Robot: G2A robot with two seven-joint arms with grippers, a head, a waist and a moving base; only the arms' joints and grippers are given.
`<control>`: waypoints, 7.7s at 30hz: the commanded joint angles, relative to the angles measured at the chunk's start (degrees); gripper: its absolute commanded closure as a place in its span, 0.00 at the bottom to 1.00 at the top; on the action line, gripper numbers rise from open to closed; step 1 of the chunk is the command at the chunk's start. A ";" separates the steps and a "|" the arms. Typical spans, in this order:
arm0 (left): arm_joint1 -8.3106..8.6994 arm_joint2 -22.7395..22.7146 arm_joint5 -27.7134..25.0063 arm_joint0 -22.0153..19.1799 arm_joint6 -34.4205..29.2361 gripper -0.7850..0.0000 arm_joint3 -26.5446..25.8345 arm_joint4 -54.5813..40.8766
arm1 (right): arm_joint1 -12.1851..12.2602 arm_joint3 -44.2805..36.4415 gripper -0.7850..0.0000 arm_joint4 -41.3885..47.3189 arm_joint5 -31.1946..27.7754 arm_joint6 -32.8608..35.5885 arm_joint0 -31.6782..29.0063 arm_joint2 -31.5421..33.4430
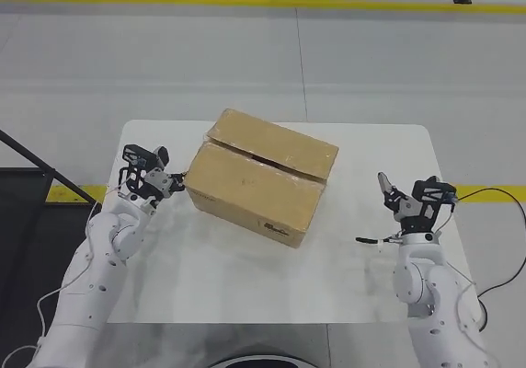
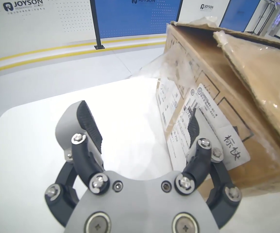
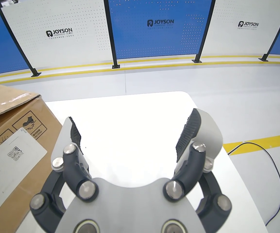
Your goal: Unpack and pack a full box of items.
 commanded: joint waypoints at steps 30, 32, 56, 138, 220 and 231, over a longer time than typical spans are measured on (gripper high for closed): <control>1.03 0.67 3.15 10.59 -3.95 0.00 -13.08 2.97 | -0.50 5.31 0.00 2.91 -3.36 -1.49 2.19 0.74; 0.83 0.70 7.81 9.59 -4.78 0.00 -11.90 3.63 | -0.50 5.47 0.00 2.94 -3.52 -1.51 2.23 0.88; -4.02 14.41 21.96 -11.93 3.71 0.00 13.05 6.58 | -0.35 2.91 0.00 2.98 -2.18 -0.72 -1.13 4.58; -0.40 -10.22 17.79 35.32 14.62 0.00 -34.55 2.30 | 1.34 11.86 0.00 0.10 -25.70 14.93 10.73 3.60; -1.12 -14.22 9.86 26.42 -10.03 0.00 -37.92 -32.56 | 5.95 12.59 0.00 74.09 -38.84 59.59 14.52 5.74; -0.94 -14.65 9.04 26.59 -13.42 0.00 -38.64 -36.85 | 6.09 19.45 0.00 81.25 -38.30 63.79 19.24 0.53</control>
